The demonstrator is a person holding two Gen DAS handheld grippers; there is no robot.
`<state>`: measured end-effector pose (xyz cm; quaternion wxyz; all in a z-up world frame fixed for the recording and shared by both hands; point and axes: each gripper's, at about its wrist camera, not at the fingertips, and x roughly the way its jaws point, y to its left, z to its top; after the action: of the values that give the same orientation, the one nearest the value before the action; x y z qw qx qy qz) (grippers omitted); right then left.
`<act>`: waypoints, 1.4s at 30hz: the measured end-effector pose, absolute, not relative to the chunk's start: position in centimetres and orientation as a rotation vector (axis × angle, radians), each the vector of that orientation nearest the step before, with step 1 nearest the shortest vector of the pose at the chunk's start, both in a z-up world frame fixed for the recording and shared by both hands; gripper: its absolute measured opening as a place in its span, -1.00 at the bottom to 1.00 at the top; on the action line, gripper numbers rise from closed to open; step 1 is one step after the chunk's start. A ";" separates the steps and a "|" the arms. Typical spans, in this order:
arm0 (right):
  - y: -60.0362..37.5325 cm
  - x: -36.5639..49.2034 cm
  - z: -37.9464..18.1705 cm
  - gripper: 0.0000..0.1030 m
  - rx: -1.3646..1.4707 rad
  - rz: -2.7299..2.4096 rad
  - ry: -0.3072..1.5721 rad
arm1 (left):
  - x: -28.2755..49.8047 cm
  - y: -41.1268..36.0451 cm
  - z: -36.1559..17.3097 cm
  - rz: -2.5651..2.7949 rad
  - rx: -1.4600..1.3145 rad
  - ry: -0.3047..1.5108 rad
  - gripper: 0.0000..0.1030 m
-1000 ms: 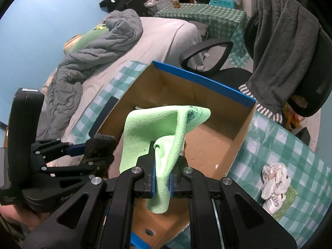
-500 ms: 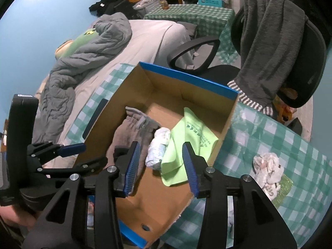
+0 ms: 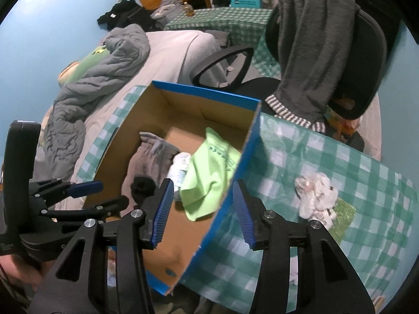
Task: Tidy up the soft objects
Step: 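Move both tools back over the table toward the grey sock and white item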
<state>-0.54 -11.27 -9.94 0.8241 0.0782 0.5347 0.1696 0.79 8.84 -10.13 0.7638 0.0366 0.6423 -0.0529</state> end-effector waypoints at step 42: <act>-24.8 -6.3 -12.8 0.20 0.283 0.090 1.209 | -1.5 -6.6 -11.7 -0.399 0.286 1.431 0.14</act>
<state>-6.28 -24.84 -12.85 0.8124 0.1324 0.5662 0.0421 -1.52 -6.57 -11.67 0.7273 0.1298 0.6493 -0.1809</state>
